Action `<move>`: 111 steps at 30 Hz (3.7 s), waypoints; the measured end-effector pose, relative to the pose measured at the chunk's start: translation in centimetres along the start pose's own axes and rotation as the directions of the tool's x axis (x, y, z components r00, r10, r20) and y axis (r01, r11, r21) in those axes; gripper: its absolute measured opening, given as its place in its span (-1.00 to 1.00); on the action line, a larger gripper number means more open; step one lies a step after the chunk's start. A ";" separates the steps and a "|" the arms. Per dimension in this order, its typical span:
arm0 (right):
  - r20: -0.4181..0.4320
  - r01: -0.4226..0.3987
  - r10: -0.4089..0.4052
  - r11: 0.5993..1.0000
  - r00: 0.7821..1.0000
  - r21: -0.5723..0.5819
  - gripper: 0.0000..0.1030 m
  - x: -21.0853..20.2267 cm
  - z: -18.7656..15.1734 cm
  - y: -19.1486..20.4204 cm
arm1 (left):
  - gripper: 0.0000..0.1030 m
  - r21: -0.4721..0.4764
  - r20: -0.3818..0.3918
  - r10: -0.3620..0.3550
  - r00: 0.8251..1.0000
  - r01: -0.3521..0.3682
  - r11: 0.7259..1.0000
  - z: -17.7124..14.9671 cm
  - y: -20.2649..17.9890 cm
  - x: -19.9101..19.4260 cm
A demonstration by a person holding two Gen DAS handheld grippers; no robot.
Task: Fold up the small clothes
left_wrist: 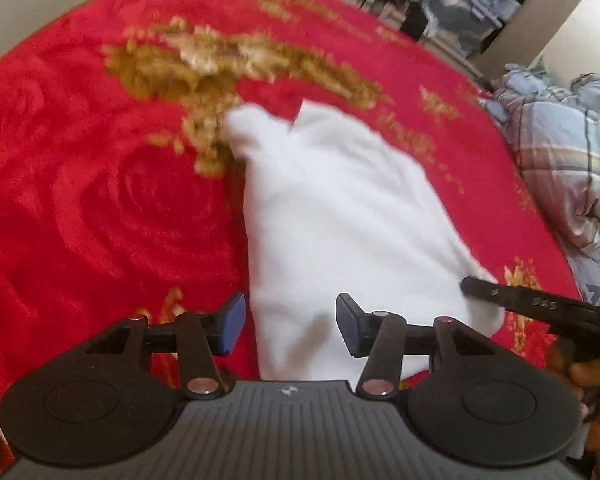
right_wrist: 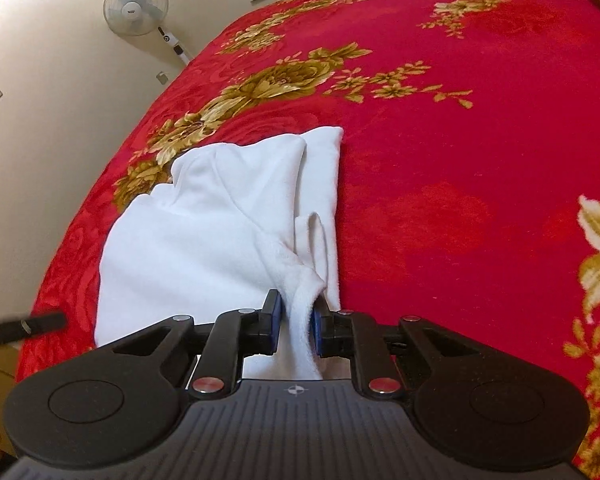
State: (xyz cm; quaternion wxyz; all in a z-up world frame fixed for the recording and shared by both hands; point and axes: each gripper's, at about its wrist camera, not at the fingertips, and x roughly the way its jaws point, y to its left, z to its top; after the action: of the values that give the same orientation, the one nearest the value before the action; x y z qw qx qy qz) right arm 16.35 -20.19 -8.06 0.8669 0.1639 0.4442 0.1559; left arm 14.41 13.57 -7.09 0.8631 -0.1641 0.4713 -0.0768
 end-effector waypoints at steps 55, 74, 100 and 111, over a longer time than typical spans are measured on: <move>0.345 0.282 -0.214 0.946 0.914 -0.161 0.30 -15.2 -12.6 6.7 | 0.87 0.196 0.417 0.227 0.880 -0.331 0.923 -16.0 -12.3 -13.6; 0.287 0.274 -0.201 0.932 0.936 -0.239 0.31 -11.8 -12.2 8.7 | 0.87 0.115 0.367 0.273 0.889 -0.335 0.935 -13.8 -11.6 -10.5; 0.303 0.269 -0.182 0.923 0.935 -0.275 0.31 -12.1 -12.2 9.7 | 0.87 0.147 0.361 0.219 0.907 -0.287 0.946 -13.9 -12.0 -10.6; 0.303 0.269 -0.181 0.922 0.936 -0.279 0.31 -12.0 -12.2 9.8 | 0.87 0.148 0.362 0.218 0.906 -0.287 0.946 -13.9 -11.9 -10.6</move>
State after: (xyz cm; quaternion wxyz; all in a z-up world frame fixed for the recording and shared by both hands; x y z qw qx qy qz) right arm -1.63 -14.63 -2.02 0.9466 -0.0098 0.3065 0.0994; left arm -2.76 2.52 -1.47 0.9462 -0.0256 0.3221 0.0191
